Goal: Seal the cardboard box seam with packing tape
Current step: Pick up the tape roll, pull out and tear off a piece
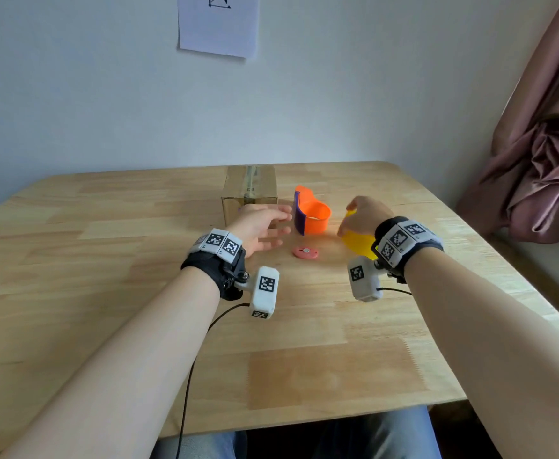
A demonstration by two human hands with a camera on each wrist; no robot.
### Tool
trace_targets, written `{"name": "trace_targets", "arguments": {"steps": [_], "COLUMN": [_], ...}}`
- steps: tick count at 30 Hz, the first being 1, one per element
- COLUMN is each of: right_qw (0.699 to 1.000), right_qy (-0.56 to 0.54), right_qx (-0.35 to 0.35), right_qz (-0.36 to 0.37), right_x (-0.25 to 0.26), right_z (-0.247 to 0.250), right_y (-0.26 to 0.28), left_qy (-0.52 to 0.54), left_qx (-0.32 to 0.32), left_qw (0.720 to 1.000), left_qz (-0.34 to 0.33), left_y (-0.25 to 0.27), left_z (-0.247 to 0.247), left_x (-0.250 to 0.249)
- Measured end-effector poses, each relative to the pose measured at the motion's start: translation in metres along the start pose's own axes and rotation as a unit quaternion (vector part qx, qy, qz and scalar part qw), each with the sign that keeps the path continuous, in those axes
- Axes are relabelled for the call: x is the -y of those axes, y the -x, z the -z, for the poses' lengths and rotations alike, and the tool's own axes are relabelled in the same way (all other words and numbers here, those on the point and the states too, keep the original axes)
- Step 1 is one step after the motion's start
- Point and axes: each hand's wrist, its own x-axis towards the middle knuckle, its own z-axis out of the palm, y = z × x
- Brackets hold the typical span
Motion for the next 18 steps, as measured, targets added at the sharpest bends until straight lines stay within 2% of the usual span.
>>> {"name": "trace_targets", "arguments": {"steps": [3, 8, 13, 15, 18], "right_qw": [0.999, 0.999, 0.998, 0.998, 0.996], "right_qy": [0.025, 0.032, 0.045, 0.051, 0.056], "right_qx": [0.010, -0.009, 0.034, 0.026, -0.023], "right_qz": [-0.026, -0.015, -0.015, 0.000, 0.070], "right_x": [-0.015, -0.019, -0.012, -0.007, 0.011], "right_z": [-0.016, -0.030, -0.034, -0.031, -0.025], "right_y": [-0.007, -0.013, -0.010, -0.009, -0.003], "left_qy": [0.012, 0.010, 0.013, 0.015, 0.017], "left_qx": [-0.023, -0.035, -0.040, -0.050, -0.101], "left_qw": [1.000, 0.999, 0.999, 0.999, 0.993], "left_qz": [-0.004, 0.001, -0.001, -0.014, -0.056], "left_y": [-0.005, -0.008, -0.004, 0.001, 0.005], "left_z": [-0.001, 0.001, 0.008, 0.012, 0.018], "left_x": [0.004, 0.005, 0.001, -0.004, -0.010]}}
